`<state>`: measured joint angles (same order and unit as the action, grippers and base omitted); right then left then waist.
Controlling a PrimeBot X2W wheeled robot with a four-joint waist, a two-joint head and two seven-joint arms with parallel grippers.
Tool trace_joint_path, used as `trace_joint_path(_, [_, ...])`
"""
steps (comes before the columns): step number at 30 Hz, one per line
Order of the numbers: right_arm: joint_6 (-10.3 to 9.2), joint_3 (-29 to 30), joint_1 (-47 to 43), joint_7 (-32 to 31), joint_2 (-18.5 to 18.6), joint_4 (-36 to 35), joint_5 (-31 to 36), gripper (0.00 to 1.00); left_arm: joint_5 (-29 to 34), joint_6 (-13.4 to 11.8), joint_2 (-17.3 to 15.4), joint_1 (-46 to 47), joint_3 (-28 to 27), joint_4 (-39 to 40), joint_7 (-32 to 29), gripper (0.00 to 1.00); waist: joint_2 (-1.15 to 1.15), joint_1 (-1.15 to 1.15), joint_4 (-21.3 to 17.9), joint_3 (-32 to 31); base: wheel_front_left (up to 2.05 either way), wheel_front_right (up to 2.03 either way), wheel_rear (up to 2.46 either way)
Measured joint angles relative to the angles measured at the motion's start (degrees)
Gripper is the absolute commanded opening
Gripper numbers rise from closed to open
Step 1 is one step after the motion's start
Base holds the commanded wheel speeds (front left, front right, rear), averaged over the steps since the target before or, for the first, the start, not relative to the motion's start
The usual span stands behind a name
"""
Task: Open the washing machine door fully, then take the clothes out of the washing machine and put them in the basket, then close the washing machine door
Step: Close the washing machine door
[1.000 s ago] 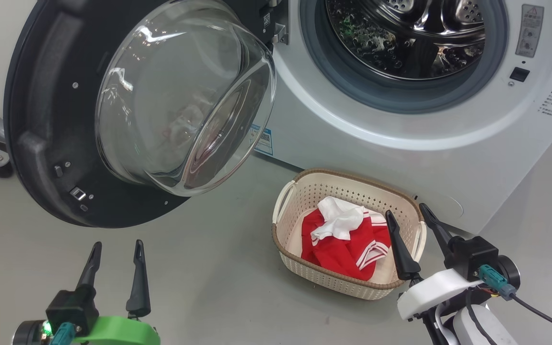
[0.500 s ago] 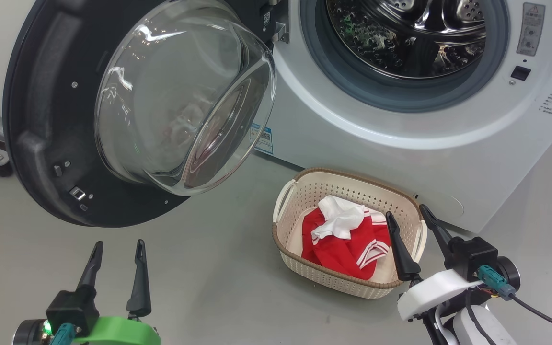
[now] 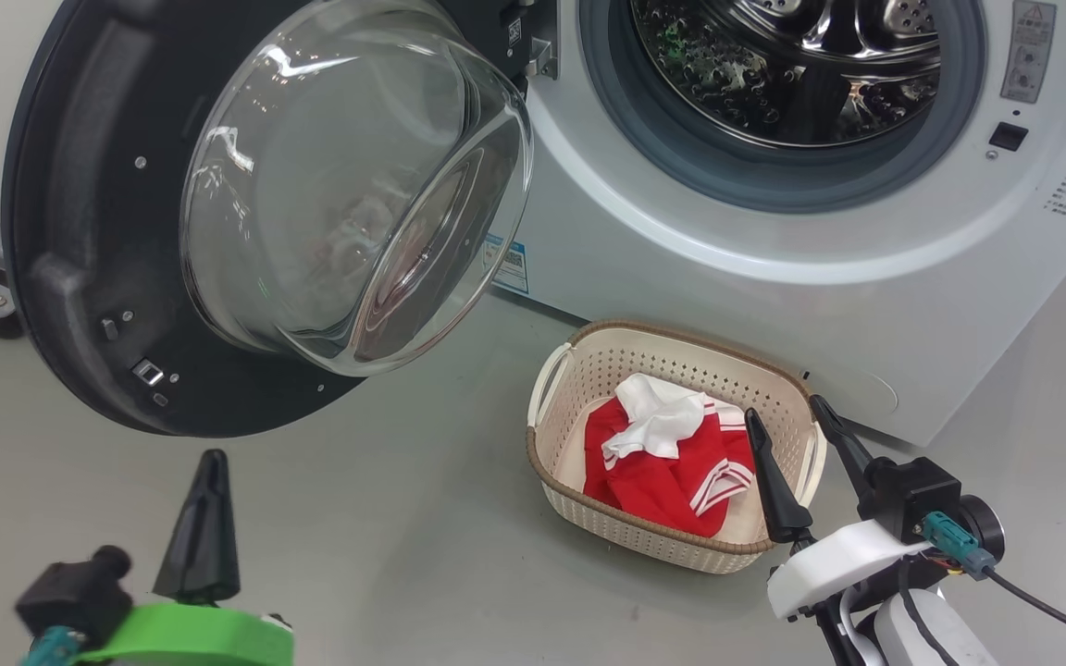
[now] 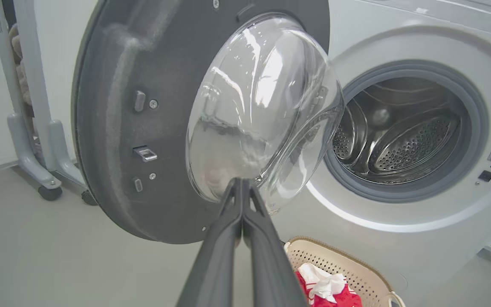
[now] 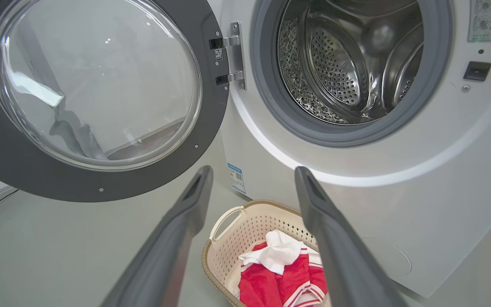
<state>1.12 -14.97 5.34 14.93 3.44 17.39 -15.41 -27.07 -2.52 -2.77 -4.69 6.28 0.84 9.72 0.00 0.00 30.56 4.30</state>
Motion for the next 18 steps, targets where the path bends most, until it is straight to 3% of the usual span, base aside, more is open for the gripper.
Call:
trace_joint_path(8, [-0.02,0.1,0.0,0.0,0.0,0.0,0.0,1.0,-23.3,5.4,0.3,0.4,-6.0,2.2,-0.1,0.0,0.0,0.0,0.1,0.4,0.0,0.0,0.0])
trace_joint_path(14, [-0.09,0.1,0.1,0.0,0.0,0.0,0.4,1.0,-43.6,7.9,0.5,2.8,-12.6,4.7,0.0,0.0,0.0,0.0,-0.3,1.2,0.0,0.0,0.0])
trace_joint_path(18, [-0.1,0.2,0.1,0.0,0.1,-0.1,0.5,1.0,-49.9,8.4,0.6,5.4,-18.3,6.2,-0.1,0.0,0.0,0.0,-0.3,1.8,0.0,0.0,0.0])
